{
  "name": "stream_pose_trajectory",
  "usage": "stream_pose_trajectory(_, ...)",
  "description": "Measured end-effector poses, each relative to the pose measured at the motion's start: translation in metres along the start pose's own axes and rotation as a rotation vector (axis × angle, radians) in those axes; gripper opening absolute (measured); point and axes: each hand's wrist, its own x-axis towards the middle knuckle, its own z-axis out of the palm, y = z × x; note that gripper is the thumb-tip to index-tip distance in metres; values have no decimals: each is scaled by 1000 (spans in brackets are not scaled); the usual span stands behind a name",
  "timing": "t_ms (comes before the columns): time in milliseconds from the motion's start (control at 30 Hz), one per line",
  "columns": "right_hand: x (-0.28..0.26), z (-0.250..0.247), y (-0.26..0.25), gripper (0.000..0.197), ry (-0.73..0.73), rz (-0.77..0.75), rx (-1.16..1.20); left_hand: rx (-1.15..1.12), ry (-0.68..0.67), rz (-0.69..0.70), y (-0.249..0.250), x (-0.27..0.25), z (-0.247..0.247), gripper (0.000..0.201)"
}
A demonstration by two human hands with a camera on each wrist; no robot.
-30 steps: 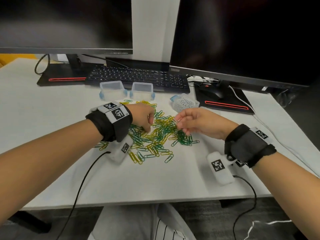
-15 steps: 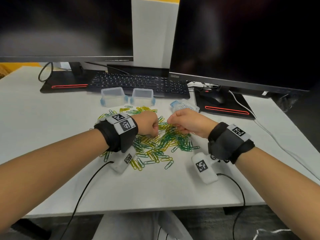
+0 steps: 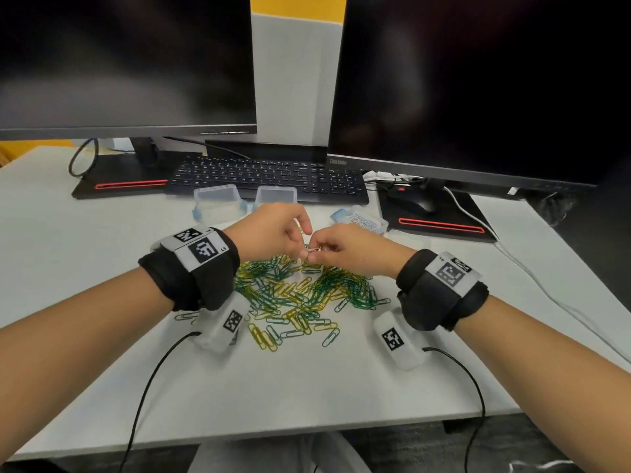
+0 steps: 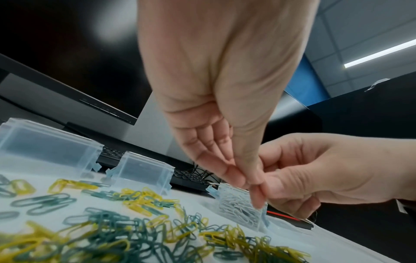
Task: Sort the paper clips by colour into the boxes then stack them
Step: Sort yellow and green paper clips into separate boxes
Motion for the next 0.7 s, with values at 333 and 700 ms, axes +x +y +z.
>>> stream_pose_trajectory(333, 26, -63, 50, 23, 128, 365, -340, 174, 55, -322, -36, 13, -40, 49)
stream_pose_trajectory(700, 58, -35, -1, 29, 112, 124, -120, 331, -197, -405, -49, 12, -31, 57)
